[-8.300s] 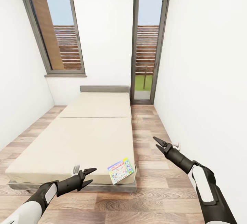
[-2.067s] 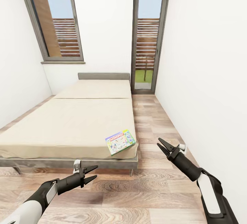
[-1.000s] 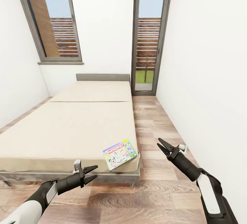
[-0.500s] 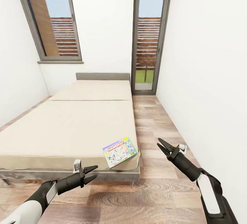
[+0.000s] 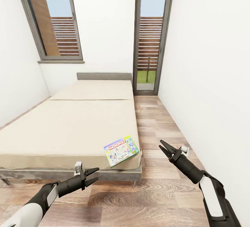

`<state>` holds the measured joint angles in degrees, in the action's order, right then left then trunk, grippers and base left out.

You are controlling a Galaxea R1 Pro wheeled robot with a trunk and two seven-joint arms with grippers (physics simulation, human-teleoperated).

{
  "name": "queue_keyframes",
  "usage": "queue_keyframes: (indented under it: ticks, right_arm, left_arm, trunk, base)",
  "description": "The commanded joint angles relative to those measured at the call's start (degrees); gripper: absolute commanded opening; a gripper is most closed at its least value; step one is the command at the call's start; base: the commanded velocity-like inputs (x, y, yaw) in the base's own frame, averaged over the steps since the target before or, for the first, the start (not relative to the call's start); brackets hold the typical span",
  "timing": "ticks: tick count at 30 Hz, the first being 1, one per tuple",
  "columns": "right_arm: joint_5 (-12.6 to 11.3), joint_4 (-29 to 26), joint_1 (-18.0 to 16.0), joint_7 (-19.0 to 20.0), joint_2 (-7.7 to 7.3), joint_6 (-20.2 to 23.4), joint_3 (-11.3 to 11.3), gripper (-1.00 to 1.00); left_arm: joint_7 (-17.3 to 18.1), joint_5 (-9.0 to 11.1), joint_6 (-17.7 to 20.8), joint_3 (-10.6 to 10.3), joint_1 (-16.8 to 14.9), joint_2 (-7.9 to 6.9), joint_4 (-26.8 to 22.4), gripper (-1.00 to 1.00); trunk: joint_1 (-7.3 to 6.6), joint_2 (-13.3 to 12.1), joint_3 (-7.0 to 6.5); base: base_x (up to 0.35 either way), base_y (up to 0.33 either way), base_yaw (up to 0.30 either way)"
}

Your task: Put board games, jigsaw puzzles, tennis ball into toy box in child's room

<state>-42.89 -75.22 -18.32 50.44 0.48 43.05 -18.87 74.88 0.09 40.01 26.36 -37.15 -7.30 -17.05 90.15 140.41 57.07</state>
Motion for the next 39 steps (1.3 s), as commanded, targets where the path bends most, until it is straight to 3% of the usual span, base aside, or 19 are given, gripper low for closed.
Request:
queue_keyframes:
  ticks: [1, 39]
  right_arm:
    - [-0.1, 0.0, 0.0, 0.1, 0.05, 0.3, -0.1, 1.00]
    - [-0.1, 0.0, 0.0, 0.1, 0.05, 0.3, -0.2, 1.00]
  left_arm:
    - [0.1, 0.0, 0.6, 0.1, 0.0, 0.00, 0.0, 1.00]
    - [0.0, -0.1, 0.6, 0.1, 0.0, 0.01, 0.0, 1.00]
  trunk:
    - [-0.01, 0.0, 0.05]
    - [-0.01, 0.0, 0.05]
  base:
    - [0.000, 0.000, 0.000]
    - [0.000, -0.113, 0.000]
